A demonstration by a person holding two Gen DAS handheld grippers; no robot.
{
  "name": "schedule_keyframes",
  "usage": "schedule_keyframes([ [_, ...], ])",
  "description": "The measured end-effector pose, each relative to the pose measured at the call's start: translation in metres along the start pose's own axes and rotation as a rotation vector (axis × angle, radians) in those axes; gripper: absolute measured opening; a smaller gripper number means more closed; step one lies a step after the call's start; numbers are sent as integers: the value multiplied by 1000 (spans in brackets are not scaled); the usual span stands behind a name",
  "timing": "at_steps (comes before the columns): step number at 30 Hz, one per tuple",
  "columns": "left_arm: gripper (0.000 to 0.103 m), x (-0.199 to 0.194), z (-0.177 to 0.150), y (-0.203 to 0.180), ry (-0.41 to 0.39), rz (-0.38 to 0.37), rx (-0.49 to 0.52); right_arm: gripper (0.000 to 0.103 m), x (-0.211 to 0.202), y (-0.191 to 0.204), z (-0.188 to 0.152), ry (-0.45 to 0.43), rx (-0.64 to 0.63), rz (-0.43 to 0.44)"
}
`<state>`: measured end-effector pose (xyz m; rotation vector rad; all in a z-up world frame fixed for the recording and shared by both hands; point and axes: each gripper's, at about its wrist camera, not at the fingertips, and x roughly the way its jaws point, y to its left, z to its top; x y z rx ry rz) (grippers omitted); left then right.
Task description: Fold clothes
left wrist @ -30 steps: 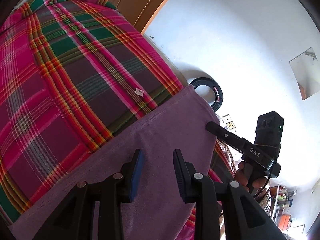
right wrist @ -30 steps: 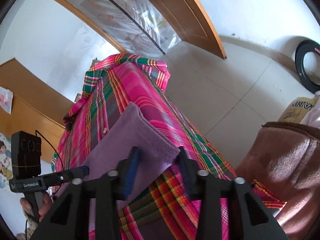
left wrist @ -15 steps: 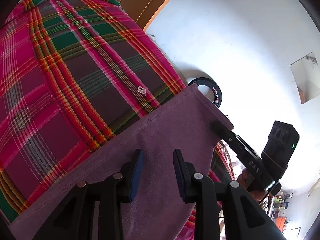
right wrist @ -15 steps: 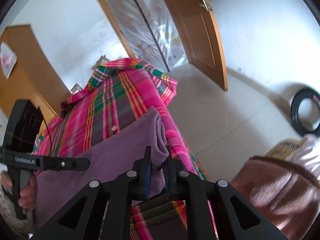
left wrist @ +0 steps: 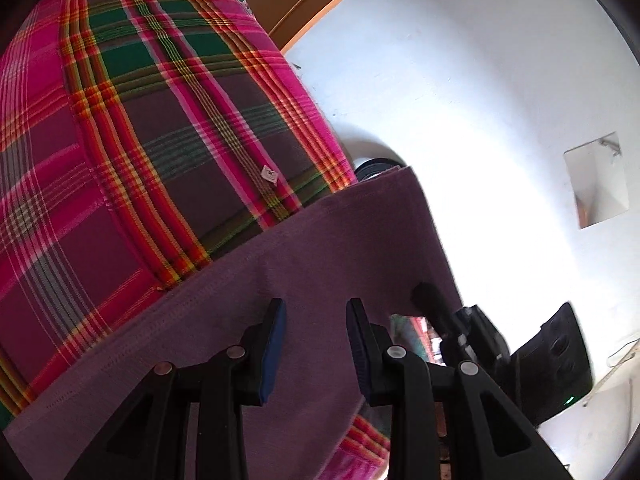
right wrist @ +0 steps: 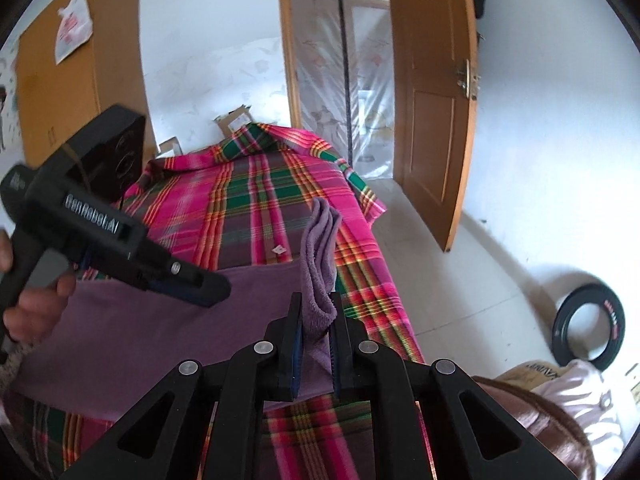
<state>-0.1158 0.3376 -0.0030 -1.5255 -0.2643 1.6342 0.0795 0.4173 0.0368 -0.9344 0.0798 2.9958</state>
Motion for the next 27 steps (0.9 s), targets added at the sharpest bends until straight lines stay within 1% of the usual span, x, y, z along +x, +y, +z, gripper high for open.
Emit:
schedule_keyframes([
  [3,31,-4,1,0,-23,-21,-11,11,1,9,-2,1,-31,-3],
  [7,31,-10,2,0,-53,-88,-33,11,3,24,-7,10,-82,-16],
  [11,33,-12,5,1,-71,-135,-55,11,6,44,-12,9,-176,-68],
  [12,36,-12,6,0,-75,-142,-58,11,6,49,-13,8,-196,-81],
  [15,39,-10,9,2,-72,-142,-85,11,6,58,-16,7,-221,-80],
  [20,40,-6,14,3,-67,-149,-101,11,5,67,-19,4,-240,-76],
  [22,40,-4,16,2,-61,-132,-97,11,4,72,-19,-2,-251,-77],
  [24,40,-16,20,12,-55,-119,-92,11,1,76,-20,-10,-258,-72],
  [27,40,-19,20,17,-51,-105,-108,11,-3,84,-20,-21,-276,-69],
])
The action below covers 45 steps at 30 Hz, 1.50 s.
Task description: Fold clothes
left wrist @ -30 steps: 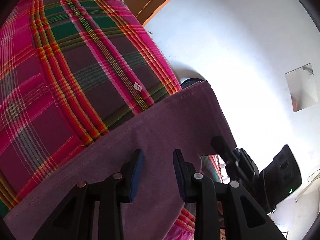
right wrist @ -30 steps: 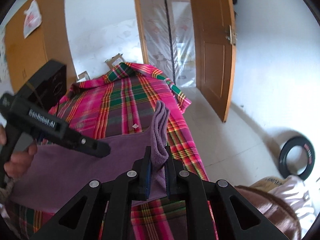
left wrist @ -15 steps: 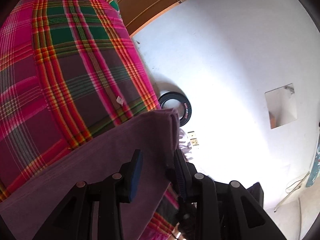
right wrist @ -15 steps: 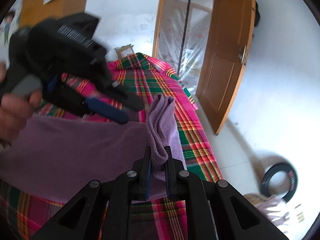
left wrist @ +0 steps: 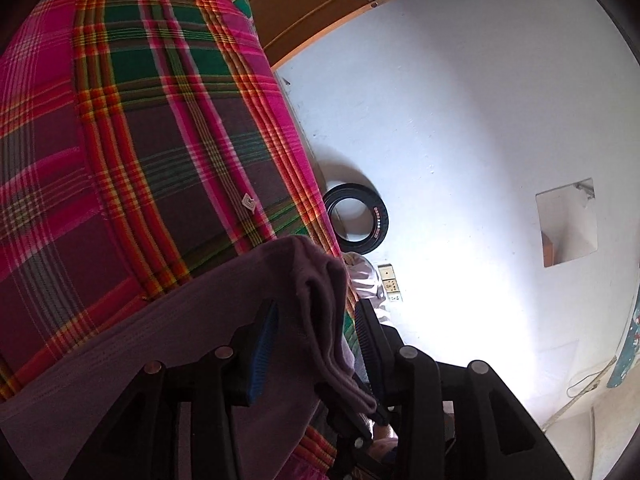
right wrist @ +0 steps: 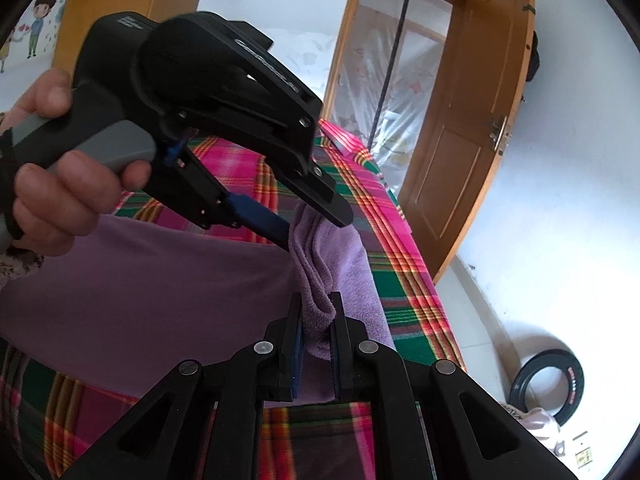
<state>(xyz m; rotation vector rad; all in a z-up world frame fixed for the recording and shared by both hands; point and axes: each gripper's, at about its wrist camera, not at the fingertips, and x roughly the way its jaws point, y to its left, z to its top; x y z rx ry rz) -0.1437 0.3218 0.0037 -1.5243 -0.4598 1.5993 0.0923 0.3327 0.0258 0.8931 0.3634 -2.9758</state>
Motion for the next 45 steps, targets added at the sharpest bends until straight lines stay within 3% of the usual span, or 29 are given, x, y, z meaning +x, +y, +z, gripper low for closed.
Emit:
schedule_keyframes([
  [7,38,-23,-3,0,-23,66,3,11,-13,18,8,-25,-21,21],
  [22,22,-87,-15,22,-74,118,-29,11,-39,72,27,-73,-73,100],
  [26,21,-110,-28,44,-81,136,-45,11,-41,85,28,-71,-78,129],
  [31,20,-125,-35,38,-97,165,-48,11,-47,101,24,-72,-91,160],
  [39,17,-127,-53,55,-99,202,-69,11,-45,120,31,-60,-103,219],
  [41,16,-103,-52,51,-104,208,-72,11,-46,127,31,-59,-108,233],
  [45,16,-105,-54,55,-112,229,-68,11,-46,136,32,-60,-118,260],
])
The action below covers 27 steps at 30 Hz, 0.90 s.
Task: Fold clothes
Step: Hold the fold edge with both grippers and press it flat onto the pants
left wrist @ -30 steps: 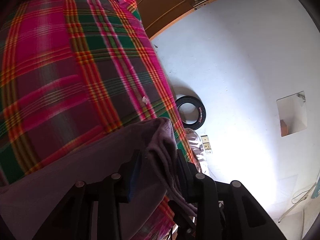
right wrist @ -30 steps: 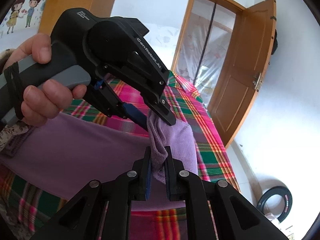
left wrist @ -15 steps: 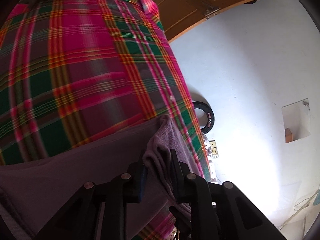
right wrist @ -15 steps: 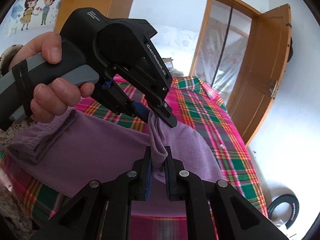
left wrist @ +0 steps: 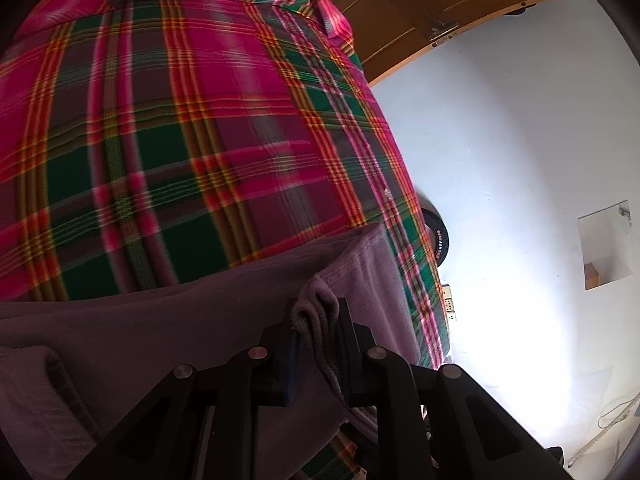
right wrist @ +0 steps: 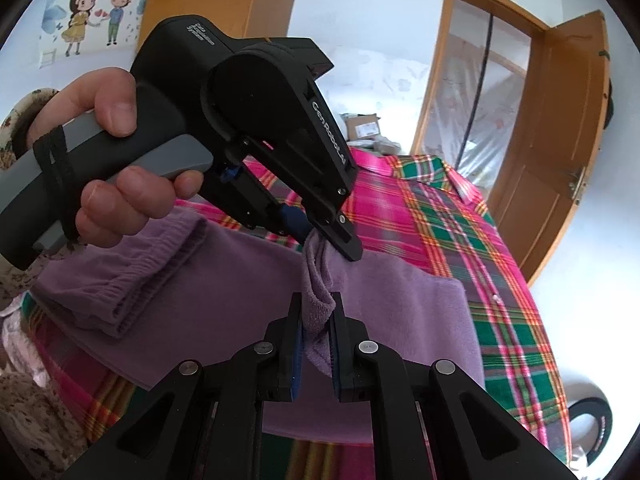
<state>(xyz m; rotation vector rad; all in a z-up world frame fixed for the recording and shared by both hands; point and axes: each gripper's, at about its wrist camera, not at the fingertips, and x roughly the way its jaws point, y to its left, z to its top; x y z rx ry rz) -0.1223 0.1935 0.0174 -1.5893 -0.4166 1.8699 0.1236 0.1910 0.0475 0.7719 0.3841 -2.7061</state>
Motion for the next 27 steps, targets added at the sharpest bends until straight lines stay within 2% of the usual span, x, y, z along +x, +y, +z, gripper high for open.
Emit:
schedule_keyframes([
  [7,16,2,-7,19,-6,68,-11,11,10,20,-2,16,-2,59],
  [14,16,-10,-27,42,-12,59,-54,11,19,24,-4,35,30,103],
  [16,16,-25,-43,49,-11,63,-51,11,18,25,-5,32,39,116],
  [27,16,-45,-72,69,-27,105,-82,11,28,31,-9,46,52,171],
])
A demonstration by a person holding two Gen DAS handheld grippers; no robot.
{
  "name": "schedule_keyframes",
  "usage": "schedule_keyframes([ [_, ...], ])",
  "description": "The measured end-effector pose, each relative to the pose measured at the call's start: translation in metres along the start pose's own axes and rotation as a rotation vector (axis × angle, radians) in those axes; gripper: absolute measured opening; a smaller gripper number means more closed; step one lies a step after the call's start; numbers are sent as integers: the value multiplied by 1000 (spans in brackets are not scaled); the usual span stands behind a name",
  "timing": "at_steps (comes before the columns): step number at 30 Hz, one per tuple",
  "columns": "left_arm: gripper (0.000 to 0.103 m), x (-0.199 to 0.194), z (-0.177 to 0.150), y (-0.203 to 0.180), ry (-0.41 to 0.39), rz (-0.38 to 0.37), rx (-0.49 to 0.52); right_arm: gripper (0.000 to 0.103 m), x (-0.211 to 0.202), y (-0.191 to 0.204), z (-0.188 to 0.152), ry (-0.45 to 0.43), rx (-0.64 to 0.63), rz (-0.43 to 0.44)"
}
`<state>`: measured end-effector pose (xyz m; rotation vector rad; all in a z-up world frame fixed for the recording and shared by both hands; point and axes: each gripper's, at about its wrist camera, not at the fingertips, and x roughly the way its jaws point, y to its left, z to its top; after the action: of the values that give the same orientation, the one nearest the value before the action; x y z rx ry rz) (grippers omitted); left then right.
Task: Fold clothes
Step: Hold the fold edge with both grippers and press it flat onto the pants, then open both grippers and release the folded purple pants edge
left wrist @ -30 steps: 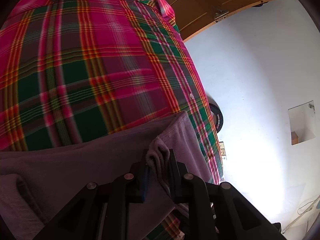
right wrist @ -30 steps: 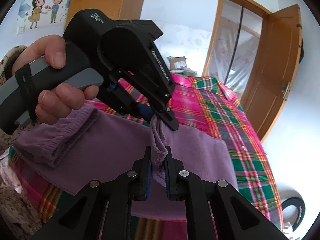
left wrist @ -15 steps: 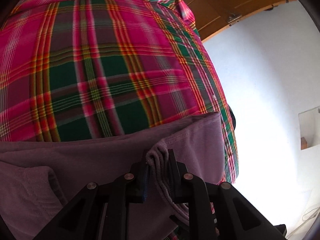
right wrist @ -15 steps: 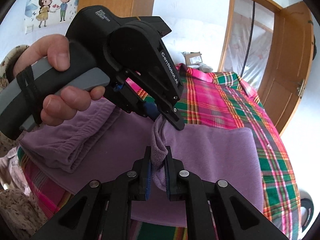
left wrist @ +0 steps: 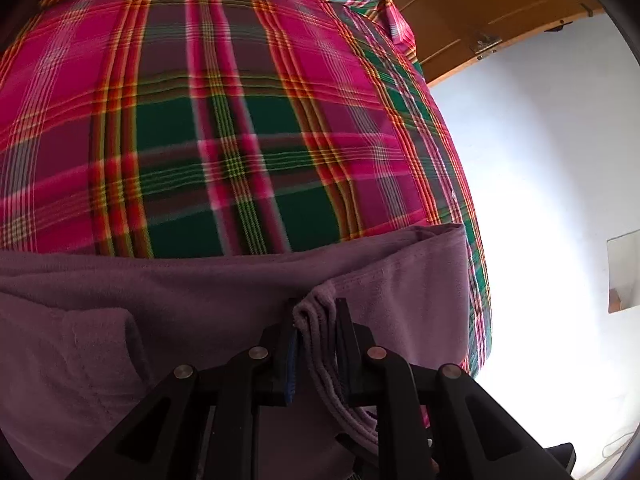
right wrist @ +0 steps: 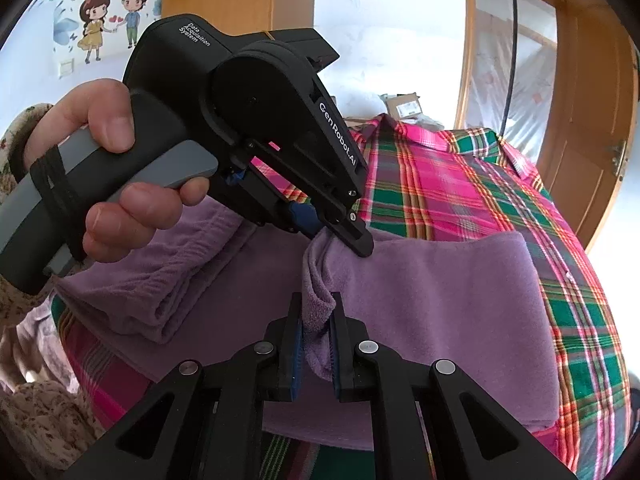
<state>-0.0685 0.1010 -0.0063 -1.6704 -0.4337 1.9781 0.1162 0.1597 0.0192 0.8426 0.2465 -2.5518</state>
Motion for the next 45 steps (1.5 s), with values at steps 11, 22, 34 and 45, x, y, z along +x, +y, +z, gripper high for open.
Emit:
schedule_keyframes([
  [11,16,-40,-24,28,-21,20,-36,11,10,3,3,13,2,44],
  [22,16,-66,-38,32,-33,34,-50,20,21,3,3,75,-11,67],
  [34,19,-67,-38,28,-29,78,-47,22,1,-40,7,55,131,123],
  [45,20,-79,-36,42,-42,52,-78,22,-26,-94,-5,51,283,-30],
])
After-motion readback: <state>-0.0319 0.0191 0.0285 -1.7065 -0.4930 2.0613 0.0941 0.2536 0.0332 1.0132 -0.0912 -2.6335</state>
